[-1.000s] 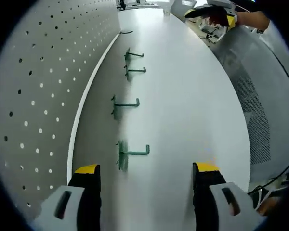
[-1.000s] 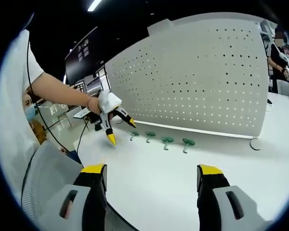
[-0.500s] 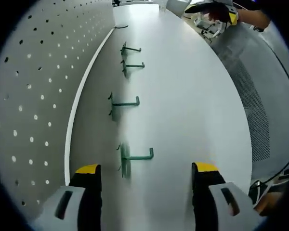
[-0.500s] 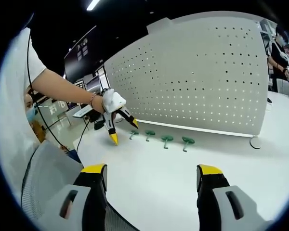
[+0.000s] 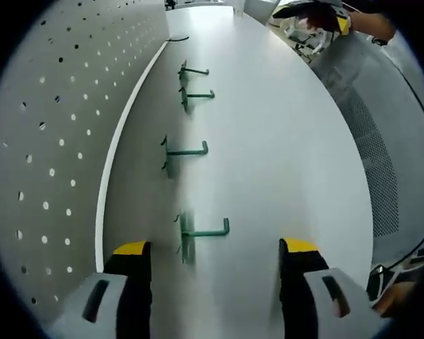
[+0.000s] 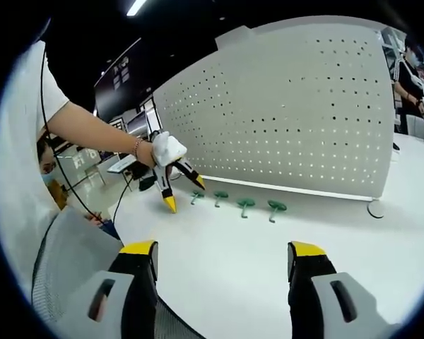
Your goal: Insert the hook assembly into the mounting plate slot until the hook locks in place.
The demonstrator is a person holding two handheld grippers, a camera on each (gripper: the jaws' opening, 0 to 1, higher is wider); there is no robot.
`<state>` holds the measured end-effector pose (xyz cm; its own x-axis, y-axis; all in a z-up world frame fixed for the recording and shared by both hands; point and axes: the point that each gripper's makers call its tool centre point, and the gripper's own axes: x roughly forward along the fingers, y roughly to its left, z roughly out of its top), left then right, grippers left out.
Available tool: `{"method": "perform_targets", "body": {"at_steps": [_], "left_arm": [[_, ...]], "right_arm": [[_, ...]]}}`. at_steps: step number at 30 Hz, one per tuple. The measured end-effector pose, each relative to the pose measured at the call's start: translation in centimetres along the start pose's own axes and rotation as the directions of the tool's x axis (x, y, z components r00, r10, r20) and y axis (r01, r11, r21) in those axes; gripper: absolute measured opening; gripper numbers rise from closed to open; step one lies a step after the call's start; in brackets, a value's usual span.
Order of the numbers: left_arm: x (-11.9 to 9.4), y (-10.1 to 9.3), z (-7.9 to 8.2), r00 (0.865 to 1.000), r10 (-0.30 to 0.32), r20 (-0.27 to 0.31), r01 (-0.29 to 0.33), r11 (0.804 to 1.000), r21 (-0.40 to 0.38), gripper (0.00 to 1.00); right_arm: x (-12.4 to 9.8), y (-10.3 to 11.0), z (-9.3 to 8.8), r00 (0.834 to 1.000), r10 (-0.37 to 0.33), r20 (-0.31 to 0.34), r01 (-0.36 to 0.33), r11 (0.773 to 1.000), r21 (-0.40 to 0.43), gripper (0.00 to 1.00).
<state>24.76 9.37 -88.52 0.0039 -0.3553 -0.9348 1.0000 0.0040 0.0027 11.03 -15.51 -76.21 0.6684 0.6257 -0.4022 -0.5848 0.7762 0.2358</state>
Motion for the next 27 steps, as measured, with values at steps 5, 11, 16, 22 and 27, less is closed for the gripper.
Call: {"method": "perform_targets", "body": {"at_steps": [5, 11, 16, 22, 27], "left_arm": [[-0.1, 0.4, 0.2, 1.0, 0.008, 0.009, -0.008, 1.0, -0.016, 0.63], [-0.4, 0.8, 0.3, 1.0, 0.013, 0.011, -0.013, 1.0, -0.021, 0.44], [-0.4, 1.0, 0.2, 1.0, 0.021, 0.013, -0.02, 0.999, -0.038, 0.39], [-0.4, 1.4, 0.2, 0.999, 0.036, 0.012, -0.036, 0.997, -0.067, 0.32], [-0.5, 1.7, 0.0, 0.999, 0.052, 0.011, -0.051, 0.994, -0.093, 0.22]], "right_arm": [[0.0, 0.0, 0.0, 1.0, 0.001, -0.003, -0.001, 1.0, -0.001, 0.72], [-0.1, 0.0, 0.1, 1.0, 0.001, 0.003, -0.001, 1.0, 0.002, 0.72], [-0.1, 0.0, 0.1, 1.0, -0.001, 0.005, 0.001, 1.0, 0.002, 0.72], [-0.1, 0.0, 0.2, 1.0, 0.0, 0.009, 0.0, 1.0, 0.007, 0.72], [-0.2, -0.1, 0.2, 1.0, -0.002, 0.01, 0.002, 1.0, 0.009, 0.72]]}}
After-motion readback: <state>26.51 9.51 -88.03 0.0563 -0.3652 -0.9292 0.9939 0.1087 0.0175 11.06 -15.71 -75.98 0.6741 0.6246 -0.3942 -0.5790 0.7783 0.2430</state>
